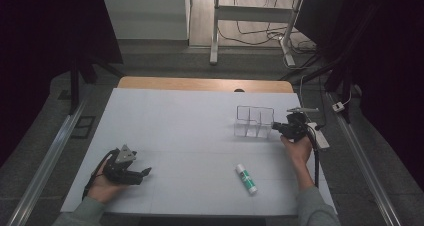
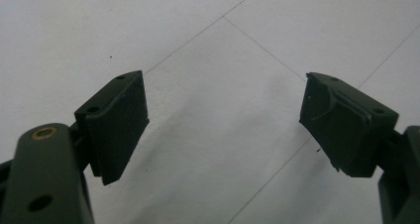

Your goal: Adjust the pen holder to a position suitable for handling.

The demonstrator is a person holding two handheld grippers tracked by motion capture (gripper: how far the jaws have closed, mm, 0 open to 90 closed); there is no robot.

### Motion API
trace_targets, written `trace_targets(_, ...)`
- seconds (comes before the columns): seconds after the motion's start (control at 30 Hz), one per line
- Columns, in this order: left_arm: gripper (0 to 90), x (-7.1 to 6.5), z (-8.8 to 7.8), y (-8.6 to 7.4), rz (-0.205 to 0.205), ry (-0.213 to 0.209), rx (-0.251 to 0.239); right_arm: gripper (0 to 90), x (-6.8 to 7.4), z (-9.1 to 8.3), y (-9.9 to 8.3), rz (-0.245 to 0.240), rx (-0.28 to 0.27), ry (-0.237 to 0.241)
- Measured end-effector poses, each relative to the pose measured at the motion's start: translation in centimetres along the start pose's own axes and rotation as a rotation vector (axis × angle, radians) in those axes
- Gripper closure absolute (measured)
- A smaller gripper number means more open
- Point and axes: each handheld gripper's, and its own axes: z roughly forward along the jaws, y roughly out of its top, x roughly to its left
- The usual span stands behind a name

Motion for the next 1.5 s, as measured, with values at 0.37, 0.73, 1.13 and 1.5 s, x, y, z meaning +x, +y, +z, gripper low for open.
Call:
trace_targets(0.37,18.6,-0.1,0.1,0.0,0.005,0.000,0.001,89.1,1.4,0.8,0.4,-0.026,0.006,0.035)
trace_targets(0.73,18.6,-0.1,0.1,0.0,0.007,-0.001,0.001,89.1,2.3,1.5,0.7,-0.041,0.013,0.045)
trace_targets(1.13,18.6,0.0,0.1,0.0,0.004,-0.003,0.002,89.1,3.5,2.3,1.1,-0.061,0.018,0.070)
trace_targets(1.5,18.6,-0.1,0.2,0.1,0.008,-0.004,0.007,89.1,4.7,3.2,1.5,-0.075,0.020,0.084)
